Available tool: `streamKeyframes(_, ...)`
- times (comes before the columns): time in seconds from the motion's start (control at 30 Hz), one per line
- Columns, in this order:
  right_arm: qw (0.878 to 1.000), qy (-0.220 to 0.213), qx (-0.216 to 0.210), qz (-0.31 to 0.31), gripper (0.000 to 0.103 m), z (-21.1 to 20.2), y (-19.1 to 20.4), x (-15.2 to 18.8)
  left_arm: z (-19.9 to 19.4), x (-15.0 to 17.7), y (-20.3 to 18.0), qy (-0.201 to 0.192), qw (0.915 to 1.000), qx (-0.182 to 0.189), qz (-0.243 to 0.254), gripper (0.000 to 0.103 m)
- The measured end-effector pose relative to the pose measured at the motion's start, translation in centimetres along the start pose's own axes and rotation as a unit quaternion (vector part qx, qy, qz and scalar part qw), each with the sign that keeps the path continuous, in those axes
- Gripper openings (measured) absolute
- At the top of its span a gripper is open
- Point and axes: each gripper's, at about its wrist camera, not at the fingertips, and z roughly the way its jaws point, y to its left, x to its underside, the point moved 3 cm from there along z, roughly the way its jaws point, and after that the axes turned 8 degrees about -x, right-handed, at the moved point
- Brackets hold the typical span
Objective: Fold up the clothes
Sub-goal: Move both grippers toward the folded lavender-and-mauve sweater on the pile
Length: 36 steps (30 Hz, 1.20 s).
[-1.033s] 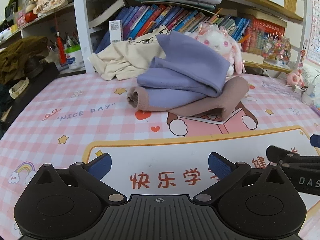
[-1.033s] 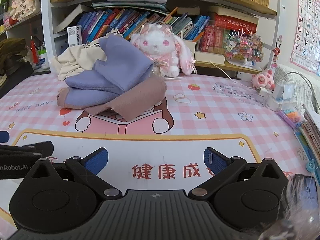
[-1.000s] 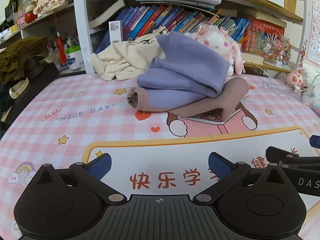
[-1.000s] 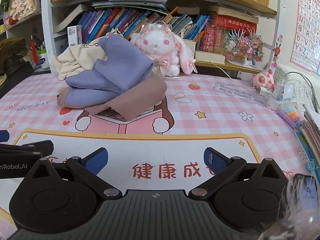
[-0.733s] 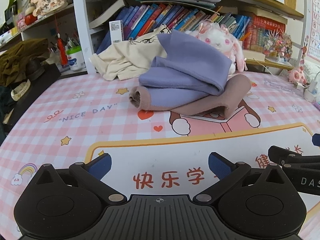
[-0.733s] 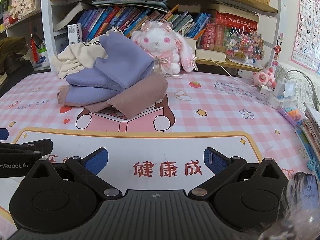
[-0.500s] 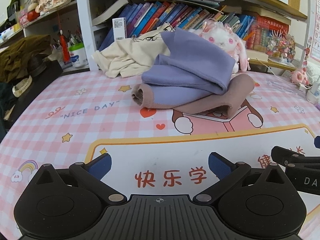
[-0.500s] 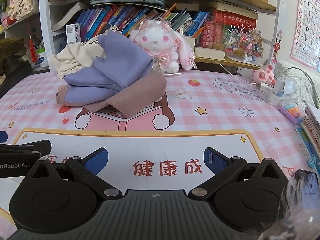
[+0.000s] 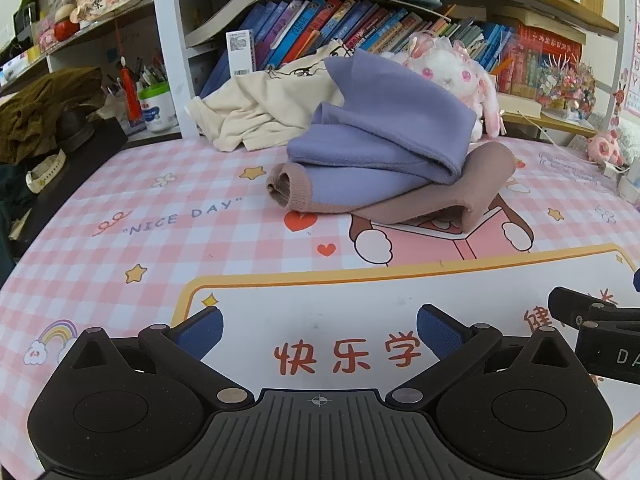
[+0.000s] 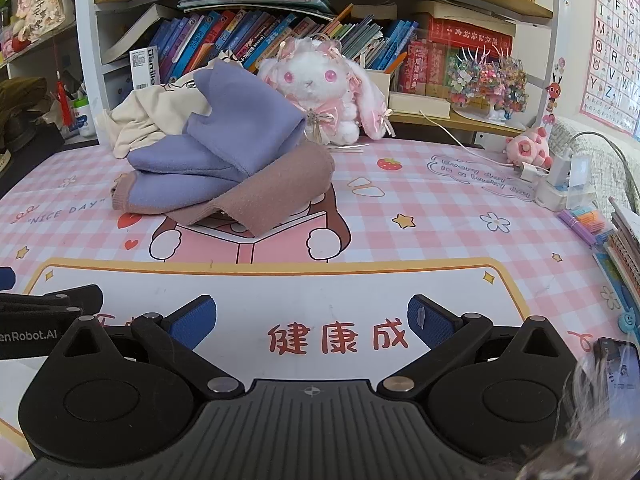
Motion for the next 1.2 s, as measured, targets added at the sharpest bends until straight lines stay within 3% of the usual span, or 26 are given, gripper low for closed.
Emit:
streamKeyframes(0.57, 1.0, 0.006, -0.001, 0.002, 0.103, 1.4, 0.0, -0.5, 0.9, -0.5, -0.3, -0.004, 0.9998, -0.012, 0.013, 0.103)
streamKeyframes(0.7, 1.0, 0.01, -0.003, 0.005, 0.103, 1.6, 0.0, -0.5, 1.5, -0.5, -0.2, 0.01, 0.9993, -0.03, 0.018, 0.103)
streamKeyframes(1.0, 1.0, 0.017, -0.003, 0.015, 0.103, 1.8, 0.6, -0.5, 1.3, -0.3, 0.1, 0.01, 0.9997, 0.01, 0.021, 0.103)
streamKeyframes(1.2, 1.0, 0.011, -0.004, 0.008, 0.103, 1.4, 1.6, -0.5, 1.0, -0.4, 0.3, 0.005, 0.9985, 0.008, 0.055, 0.103)
